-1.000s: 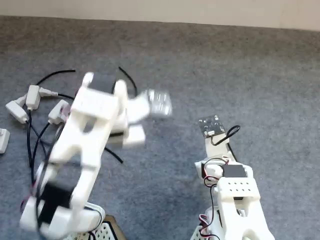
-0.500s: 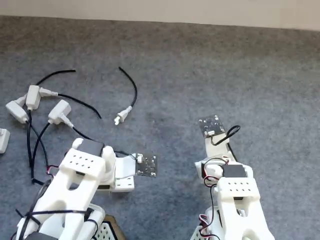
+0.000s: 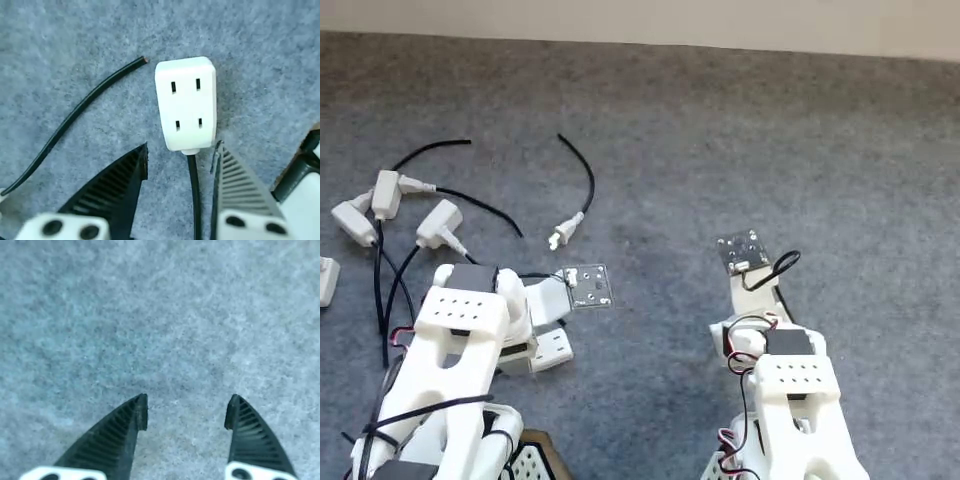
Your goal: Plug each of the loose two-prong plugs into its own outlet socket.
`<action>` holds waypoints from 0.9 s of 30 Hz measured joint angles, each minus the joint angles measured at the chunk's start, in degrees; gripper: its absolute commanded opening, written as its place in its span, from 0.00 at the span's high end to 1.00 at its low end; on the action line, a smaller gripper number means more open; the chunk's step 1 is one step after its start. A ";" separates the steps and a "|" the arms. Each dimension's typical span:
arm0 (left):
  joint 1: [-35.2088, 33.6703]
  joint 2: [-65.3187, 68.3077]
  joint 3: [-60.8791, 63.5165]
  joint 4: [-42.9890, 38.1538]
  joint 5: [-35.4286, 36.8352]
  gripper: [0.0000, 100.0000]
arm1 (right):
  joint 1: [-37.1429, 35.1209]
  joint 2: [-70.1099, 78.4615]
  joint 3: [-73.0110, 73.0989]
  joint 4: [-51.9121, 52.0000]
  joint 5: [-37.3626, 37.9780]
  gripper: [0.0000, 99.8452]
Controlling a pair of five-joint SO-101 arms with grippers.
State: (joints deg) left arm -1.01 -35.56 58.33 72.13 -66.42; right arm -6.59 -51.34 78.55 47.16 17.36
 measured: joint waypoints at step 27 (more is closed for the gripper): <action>-19.78 27.87 -27.69 -14.24 57.23 0.77 | -23.12 20.48 -40.09 21.36 -12.57 0.75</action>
State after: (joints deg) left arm -20.79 -7.69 30.64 57.89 -9.19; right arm -29.71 -30.86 38.46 68.53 4.79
